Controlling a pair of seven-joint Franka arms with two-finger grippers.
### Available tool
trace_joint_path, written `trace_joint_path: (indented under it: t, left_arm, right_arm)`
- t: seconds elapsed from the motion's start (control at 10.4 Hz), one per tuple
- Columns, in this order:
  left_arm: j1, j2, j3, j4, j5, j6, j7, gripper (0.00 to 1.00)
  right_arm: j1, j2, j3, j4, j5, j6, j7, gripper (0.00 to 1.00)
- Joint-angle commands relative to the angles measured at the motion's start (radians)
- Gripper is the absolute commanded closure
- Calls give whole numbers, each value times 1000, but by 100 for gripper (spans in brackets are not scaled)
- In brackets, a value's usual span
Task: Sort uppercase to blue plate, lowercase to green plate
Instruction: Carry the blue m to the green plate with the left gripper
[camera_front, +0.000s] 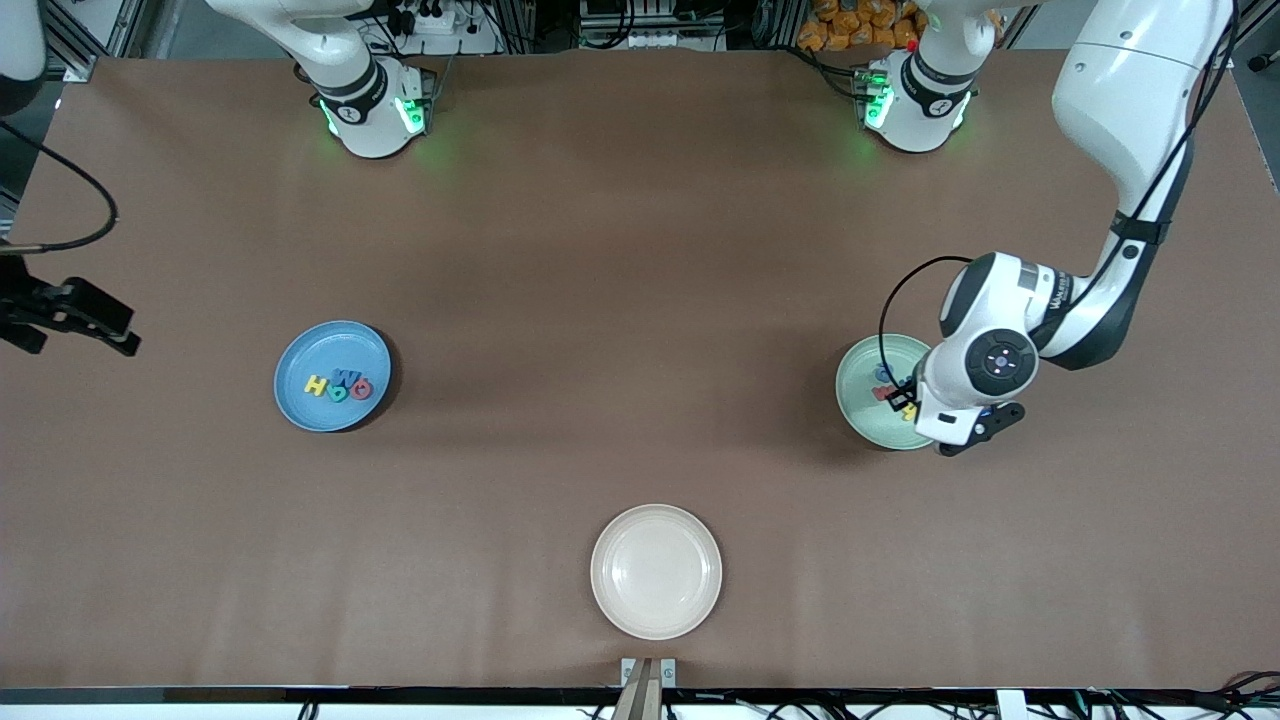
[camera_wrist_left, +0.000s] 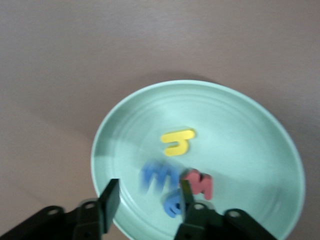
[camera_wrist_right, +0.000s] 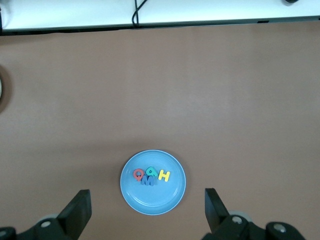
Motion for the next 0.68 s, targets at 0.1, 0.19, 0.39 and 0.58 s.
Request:
trace_joint_path:
  t: [0.1, 0.19, 0.39, 0.58]
  left_arm:
    - [39, -109, -12, -24, -1, -26, 13, 0]
    - [43, -143, -14, -27, -21, -26, 10, 0]
    - [40, -177, -17, -34, -61, -26, -2, 0]
    - [70, -305, -25, -161, -76, 34, 27, 0]
  right_arm:
    - [-75, 6, 88, 27, -5, -28, 16, 0]
    - [-74, 6, 85, 27, -8, -29, 16, 0]
    - [-43, 6, 70, 30, -15, -35, 16, 0]
    - [50, 6, -32, 42, -11, -35, 15, 0]
